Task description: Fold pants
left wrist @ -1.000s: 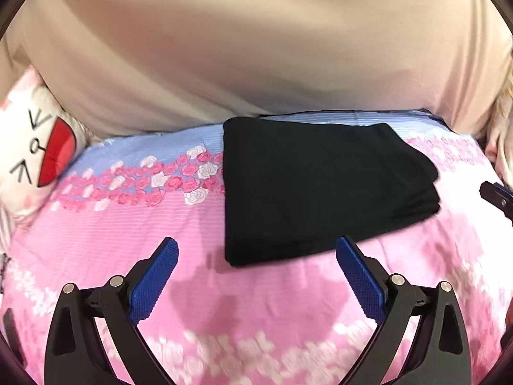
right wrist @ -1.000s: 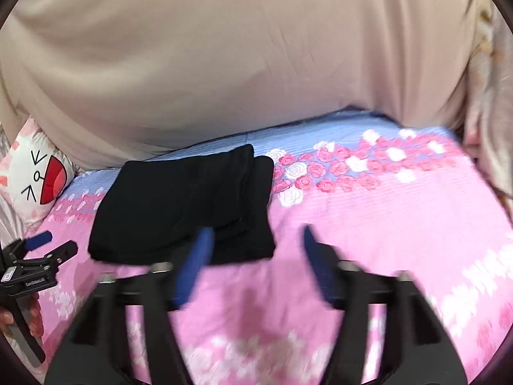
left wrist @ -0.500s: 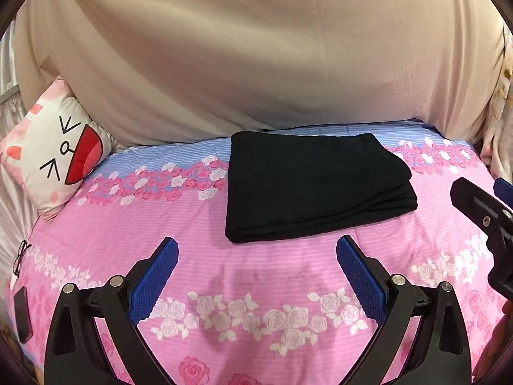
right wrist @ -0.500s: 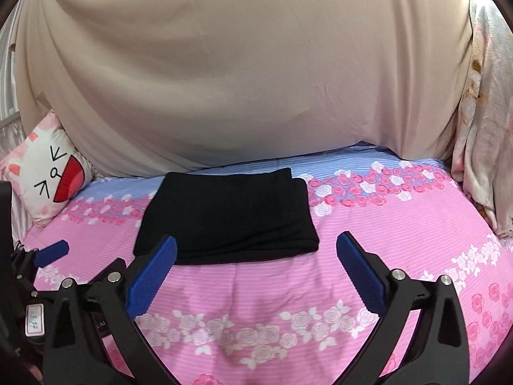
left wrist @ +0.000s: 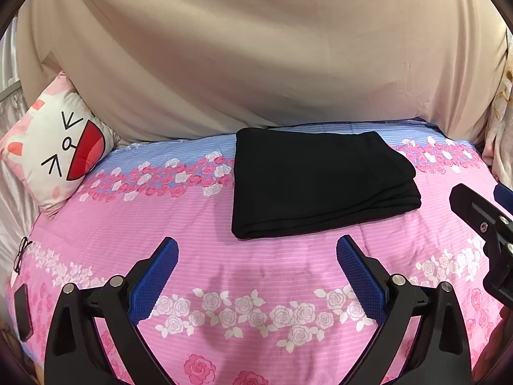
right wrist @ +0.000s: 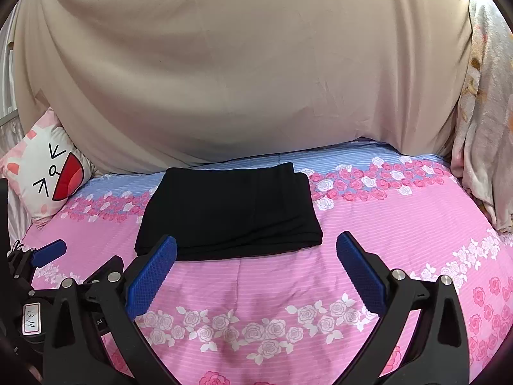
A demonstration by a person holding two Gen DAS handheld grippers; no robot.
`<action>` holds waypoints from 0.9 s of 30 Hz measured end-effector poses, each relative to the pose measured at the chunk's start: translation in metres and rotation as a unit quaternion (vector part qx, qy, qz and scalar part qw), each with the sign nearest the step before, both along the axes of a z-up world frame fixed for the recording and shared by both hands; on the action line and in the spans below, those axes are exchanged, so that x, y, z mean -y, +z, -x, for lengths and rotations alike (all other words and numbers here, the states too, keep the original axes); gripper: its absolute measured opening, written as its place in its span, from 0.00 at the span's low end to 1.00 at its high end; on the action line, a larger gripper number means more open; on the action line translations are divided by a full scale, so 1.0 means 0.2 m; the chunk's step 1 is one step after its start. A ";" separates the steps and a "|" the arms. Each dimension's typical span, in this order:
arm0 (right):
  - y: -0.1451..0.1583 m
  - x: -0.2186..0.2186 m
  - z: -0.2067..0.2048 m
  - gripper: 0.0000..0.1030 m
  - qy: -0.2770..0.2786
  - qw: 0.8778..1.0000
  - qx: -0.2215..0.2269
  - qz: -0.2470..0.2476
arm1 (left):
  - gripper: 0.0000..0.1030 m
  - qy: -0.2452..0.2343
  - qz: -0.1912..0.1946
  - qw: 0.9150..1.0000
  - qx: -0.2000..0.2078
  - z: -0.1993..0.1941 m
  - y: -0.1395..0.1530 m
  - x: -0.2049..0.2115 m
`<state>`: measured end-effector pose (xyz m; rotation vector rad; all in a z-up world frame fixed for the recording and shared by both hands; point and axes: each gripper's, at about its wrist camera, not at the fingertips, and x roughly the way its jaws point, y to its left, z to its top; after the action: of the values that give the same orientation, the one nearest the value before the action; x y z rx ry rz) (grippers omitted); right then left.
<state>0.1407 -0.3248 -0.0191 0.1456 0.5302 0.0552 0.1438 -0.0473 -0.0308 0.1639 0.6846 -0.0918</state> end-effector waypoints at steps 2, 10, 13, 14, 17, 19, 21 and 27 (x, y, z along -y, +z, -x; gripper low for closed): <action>0.00 0.00 0.00 0.95 0.000 1.000 -0.002 0.000 | 0.95 0.001 0.001 1.000 -0.001 0.00 0.00 0.00; -0.01 -0.01 0.00 0.95 0.000 1.000 -0.001 0.001 | 0.95 -0.002 0.002 1.000 -0.004 -0.01 0.00 0.00; 0.00 -0.01 0.00 0.95 0.001 1.000 -0.002 0.000 | 0.95 -0.003 0.002 1.000 -0.003 0.00 0.00 0.00; -0.01 -0.01 0.00 0.95 0.001 1.000 -0.002 0.000 | 0.95 -0.003 0.002 1.000 -0.003 0.00 0.00 0.00; -0.01 -0.01 0.00 0.95 0.001 1.000 -0.003 0.001 | 0.95 -0.003 0.002 1.000 -0.003 0.00 -0.01 0.00; -0.01 -0.01 0.00 0.95 0.001 1.000 -0.003 0.002 | 0.95 -0.002 0.001 1.000 -0.003 0.00 -0.01 0.00; -0.01 -0.01 0.00 0.95 0.001 1.000 -0.003 0.002 | 0.95 -0.003 0.002 1.000 -0.003 0.00 -0.01 0.00; -0.01 -0.01 0.00 0.95 0.001 1.000 -0.002 0.003 | 0.95 -0.007 0.009 1.000 -0.008 -0.01 -0.01 0.00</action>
<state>0.1412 -0.3234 -0.0210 0.1397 0.5354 0.0555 0.1449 -0.0473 -0.0326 0.1505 0.6978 -0.1126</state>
